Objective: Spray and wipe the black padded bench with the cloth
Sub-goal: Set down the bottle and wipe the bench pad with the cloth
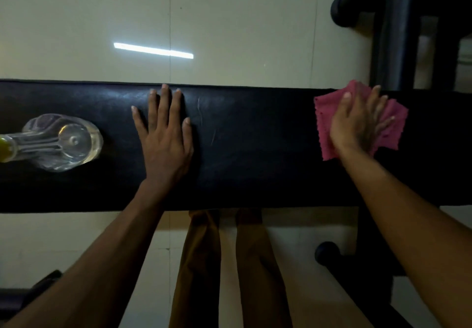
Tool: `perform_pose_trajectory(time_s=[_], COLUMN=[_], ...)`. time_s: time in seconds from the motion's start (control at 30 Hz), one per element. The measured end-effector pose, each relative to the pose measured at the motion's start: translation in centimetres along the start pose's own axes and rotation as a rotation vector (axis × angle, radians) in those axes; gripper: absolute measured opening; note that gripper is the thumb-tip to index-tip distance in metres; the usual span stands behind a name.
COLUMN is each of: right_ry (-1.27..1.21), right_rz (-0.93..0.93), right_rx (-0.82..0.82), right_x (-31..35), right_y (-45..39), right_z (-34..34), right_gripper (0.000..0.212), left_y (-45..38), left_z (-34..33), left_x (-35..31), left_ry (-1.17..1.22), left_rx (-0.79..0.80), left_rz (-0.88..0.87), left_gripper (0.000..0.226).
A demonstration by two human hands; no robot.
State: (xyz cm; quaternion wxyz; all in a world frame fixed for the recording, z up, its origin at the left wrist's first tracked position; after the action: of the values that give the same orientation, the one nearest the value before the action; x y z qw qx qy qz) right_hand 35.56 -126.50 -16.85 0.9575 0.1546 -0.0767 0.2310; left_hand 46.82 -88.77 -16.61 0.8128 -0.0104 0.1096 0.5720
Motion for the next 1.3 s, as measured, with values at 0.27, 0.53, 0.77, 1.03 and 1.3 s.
perform_pose_trajectory(time_s=[0.27,0.53,0.77,1.03,1.3], right_ry=[0.136,0.009,0.134,-0.06,-0.175], right_rz=[0.786,0.035,0.679,-0.062,-0.342], right_rx=[0.204,-0.063,0.181,-0.122,-0.269], right_x=[5.5,-7.5,-5.2,-18.1,-26.5], right_y=[6.5,-6.4,-3.9,-14.5,-11.3], right_z=[-3.3,3.0,2.2,9.3,10.6], right_gripper=[0.051,0.06,0.048,0.053,0.058], left_y=[-1.1,-1.2,-0.7,-1.2,-1.3], left_z=[-2.3,-3.9,-4.9,-6.1,-6.6], left_x=[-13.0,-19.0,-27.8,-30.1,-31.5], left_ry=[0.016,-0.035,-0.018,-0.053,-0.05], left_rx=[0.092,0.204,0.235,0.313,0.329], left_rz=[-0.4,-0.466,-0.593,-0.505,-0.325], left_gripper=[0.062,0.066,0.064,0.069,0.069])
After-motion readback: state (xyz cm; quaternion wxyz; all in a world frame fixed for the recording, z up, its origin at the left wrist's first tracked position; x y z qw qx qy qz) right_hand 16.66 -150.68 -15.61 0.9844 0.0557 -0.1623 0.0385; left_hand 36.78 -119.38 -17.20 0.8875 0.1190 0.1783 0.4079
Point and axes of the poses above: each hand's wrist, its own y-axis away from the middle knuckle, its own z-axis out of the back of the hand, x = y × z, the point moved 7 cm from there along -y, towards the middle knuckle, and after that the axes turned 8 degrees about -y, right-handed, at the moved point
